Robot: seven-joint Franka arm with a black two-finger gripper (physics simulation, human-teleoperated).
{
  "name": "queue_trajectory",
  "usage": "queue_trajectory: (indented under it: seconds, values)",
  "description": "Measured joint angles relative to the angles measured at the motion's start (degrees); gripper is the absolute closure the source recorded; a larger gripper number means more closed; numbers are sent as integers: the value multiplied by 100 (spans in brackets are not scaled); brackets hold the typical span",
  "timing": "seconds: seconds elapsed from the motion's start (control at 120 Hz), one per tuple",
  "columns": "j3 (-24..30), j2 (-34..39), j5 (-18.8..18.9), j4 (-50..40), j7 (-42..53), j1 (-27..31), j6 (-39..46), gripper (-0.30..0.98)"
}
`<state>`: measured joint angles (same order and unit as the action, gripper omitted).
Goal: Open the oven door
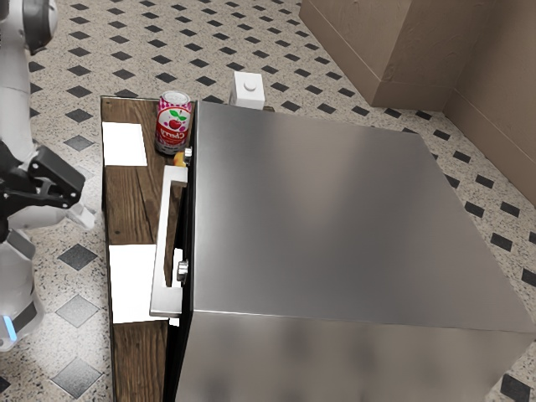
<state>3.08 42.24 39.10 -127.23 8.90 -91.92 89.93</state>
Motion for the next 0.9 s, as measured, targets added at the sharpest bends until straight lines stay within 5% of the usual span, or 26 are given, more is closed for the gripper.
queue_trajectory:
  seconds: [0.25,0.6,0.9]
  values:
    - [-443,3,-350,-34,-102,-44,-163,0]
    - [-1208,-5,232,-70,-176,-158,154,0]
    - [-1349,-1,230,-103,-403,-186,313,0]
